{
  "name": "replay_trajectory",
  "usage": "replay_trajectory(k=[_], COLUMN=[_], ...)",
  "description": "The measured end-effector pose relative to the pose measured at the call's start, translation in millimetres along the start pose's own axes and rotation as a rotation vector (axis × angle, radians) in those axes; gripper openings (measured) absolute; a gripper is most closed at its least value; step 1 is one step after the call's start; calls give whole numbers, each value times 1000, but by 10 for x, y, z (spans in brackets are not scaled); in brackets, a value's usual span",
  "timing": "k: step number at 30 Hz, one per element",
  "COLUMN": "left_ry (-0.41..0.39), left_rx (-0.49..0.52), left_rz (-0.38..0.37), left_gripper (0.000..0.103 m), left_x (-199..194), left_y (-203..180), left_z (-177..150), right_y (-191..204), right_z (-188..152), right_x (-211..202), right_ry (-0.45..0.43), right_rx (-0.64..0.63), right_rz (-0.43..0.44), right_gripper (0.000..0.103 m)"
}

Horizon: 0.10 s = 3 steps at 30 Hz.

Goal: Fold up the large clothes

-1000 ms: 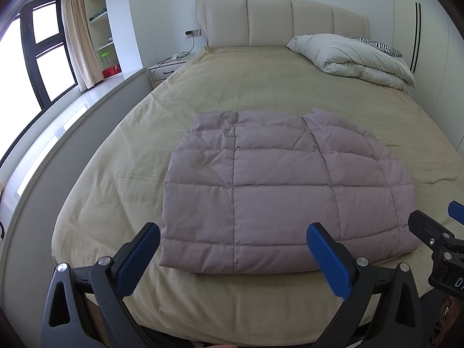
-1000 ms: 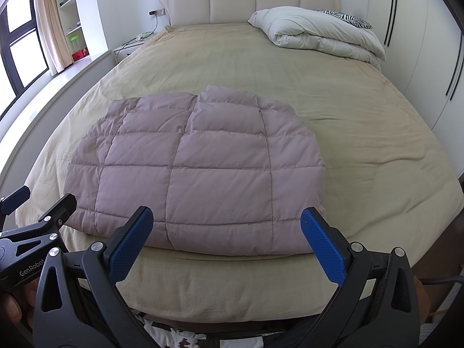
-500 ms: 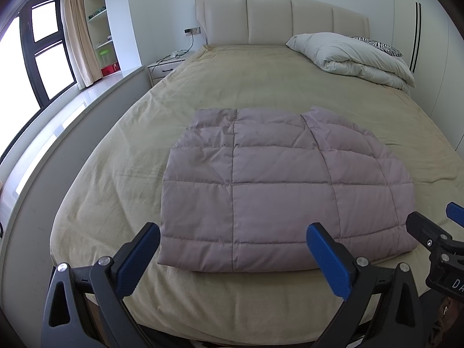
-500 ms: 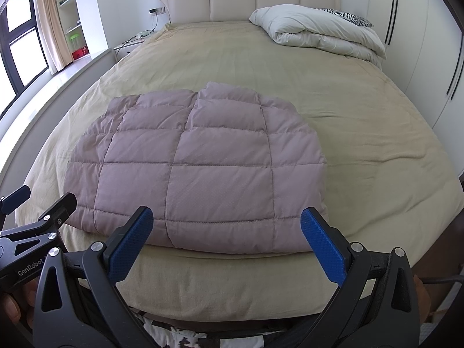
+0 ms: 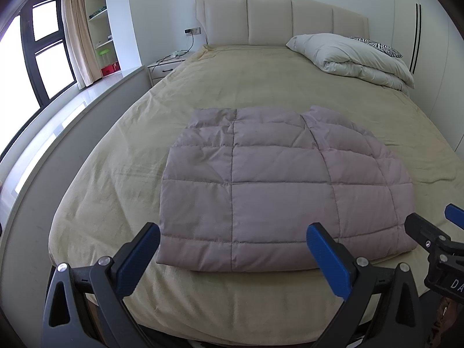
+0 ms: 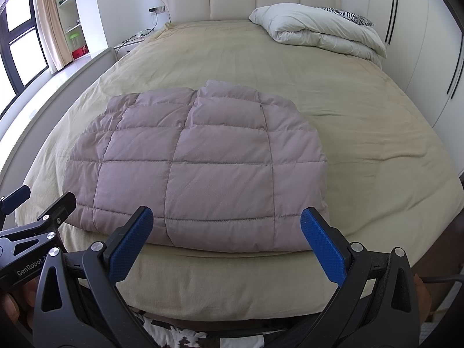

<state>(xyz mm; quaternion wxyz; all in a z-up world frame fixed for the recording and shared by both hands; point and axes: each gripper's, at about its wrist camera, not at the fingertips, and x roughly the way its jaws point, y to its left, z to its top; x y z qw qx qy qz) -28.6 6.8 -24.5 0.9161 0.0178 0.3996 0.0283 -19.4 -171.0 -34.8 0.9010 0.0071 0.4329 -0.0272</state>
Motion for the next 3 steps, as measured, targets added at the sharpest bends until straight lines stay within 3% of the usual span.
replay_trajectory(k=[3], left_ry=[-1], left_rx=[1], left_rz=[0], left_gripper=[103], left_x=[-4], left_y=[4], left_z=[1], right_y=[-2], right_z=[-15], right_x=[13], right_ry=[3], right_rx=[-2], right_rz=[0], right_gripper=[103])
